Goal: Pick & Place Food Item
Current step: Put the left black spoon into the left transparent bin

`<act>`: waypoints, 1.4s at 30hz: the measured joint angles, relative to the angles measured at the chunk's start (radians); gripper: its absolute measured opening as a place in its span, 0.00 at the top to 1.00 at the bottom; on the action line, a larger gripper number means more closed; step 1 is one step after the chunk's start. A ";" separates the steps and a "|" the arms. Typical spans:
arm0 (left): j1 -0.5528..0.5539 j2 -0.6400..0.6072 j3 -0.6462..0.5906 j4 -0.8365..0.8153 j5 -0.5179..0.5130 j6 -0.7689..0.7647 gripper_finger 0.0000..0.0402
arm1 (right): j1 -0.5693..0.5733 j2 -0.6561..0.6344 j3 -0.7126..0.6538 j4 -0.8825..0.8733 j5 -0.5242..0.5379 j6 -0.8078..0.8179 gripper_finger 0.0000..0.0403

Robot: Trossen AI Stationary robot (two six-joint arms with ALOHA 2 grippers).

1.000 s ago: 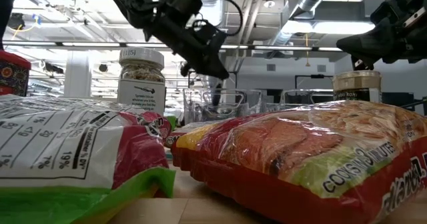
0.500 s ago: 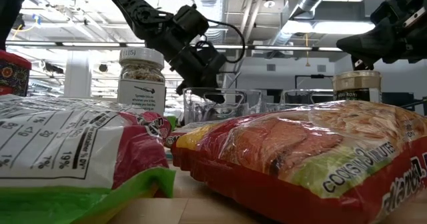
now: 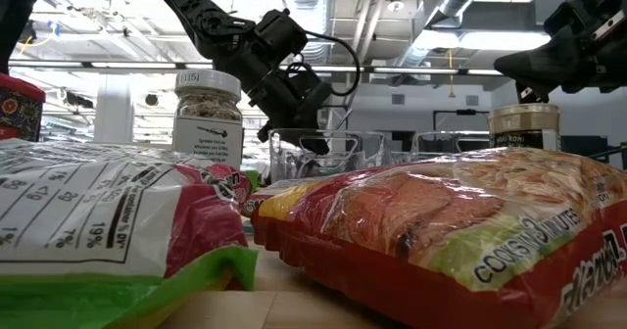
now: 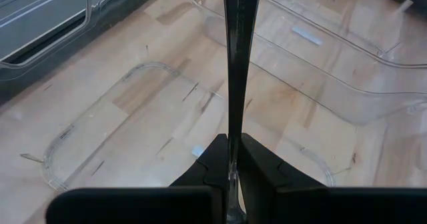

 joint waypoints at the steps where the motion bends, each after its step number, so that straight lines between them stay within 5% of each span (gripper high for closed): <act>1: 0.000 0.000 0.000 -0.001 0.000 -0.001 0.96 | 0.000 0.000 0.000 0.000 0.000 0.000 1.00; 20: -0.002 0.000 0.000 -0.007 -0.001 -0.003 0.97 | 0.000 0.000 0.000 0.000 0.000 0.000 1.00; 42: 0.003 0.039 0.139 -0.221 0.002 -0.004 0.97 | 0.000 0.000 0.000 0.000 0.000 0.000 1.00</act>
